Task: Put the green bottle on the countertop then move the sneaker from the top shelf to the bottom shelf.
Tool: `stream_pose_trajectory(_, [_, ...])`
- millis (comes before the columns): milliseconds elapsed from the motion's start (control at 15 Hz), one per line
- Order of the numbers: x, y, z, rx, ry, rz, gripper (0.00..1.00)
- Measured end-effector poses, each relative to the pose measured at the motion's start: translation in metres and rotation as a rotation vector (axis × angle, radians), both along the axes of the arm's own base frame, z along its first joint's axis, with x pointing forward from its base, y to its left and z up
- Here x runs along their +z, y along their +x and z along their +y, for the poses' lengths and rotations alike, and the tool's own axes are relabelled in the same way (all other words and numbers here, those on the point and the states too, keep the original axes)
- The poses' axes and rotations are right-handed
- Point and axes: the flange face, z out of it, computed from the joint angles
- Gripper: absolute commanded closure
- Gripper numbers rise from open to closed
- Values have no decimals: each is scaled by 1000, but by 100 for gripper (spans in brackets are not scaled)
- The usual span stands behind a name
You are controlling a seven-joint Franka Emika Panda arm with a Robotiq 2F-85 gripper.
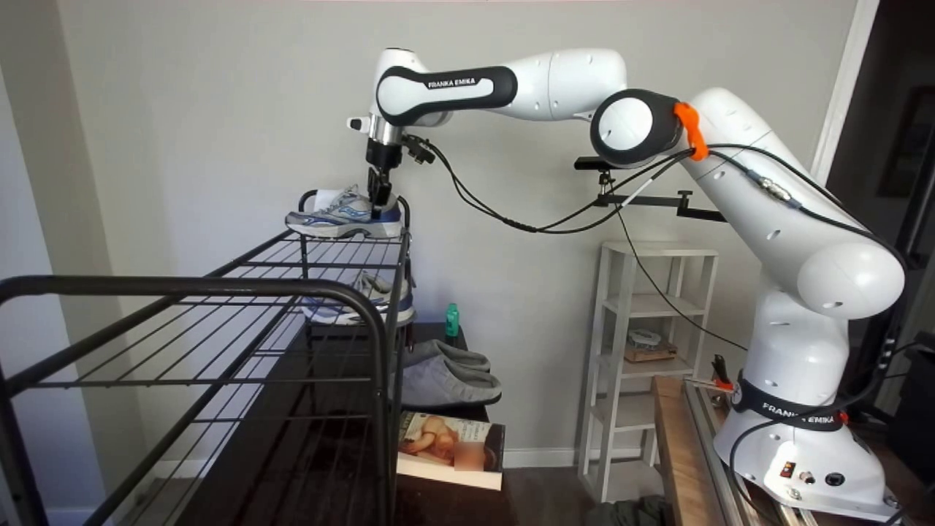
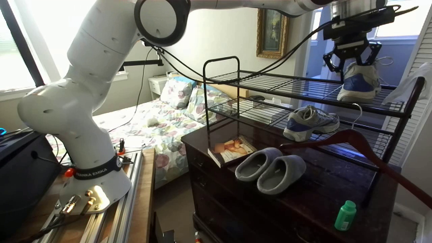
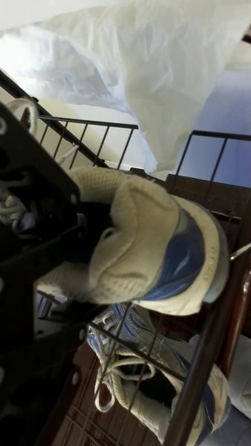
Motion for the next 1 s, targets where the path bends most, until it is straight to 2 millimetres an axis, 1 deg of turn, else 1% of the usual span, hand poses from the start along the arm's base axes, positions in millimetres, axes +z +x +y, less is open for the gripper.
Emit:
stream_pose_trajectory(67, [6, 0, 1, 13, -4, -11, 72])
stream_pose_trajectory(133, [10, 1, 1, 18, -5, -19, 76])
stream_pose_trajectory(400, [10, 1, 1, 23, -6, -21, 76])
stream_pose_trajectory(467, [10, 1, 1, 23, -6, -21, 94])
stream_pose_trajectory(533, [10, 1, 2, 23, -6, -21, 95])
stream_pose_trajectory(600, [11, 1, 2, 23, -7, -23, 100])
stream_pose_trajectory(667, [16, 2, 3, 15, -18, -44, 98])
stream_pose_trajectory(800, [45, -2, 13, -22, -40, -116, 98])
stream_pose_trajectory(933, [76, -12, 31, -74, -73, -177, 97])
stream_pose_trajectory(1000, [85, -19, 41, -101, -90, -193, 97])
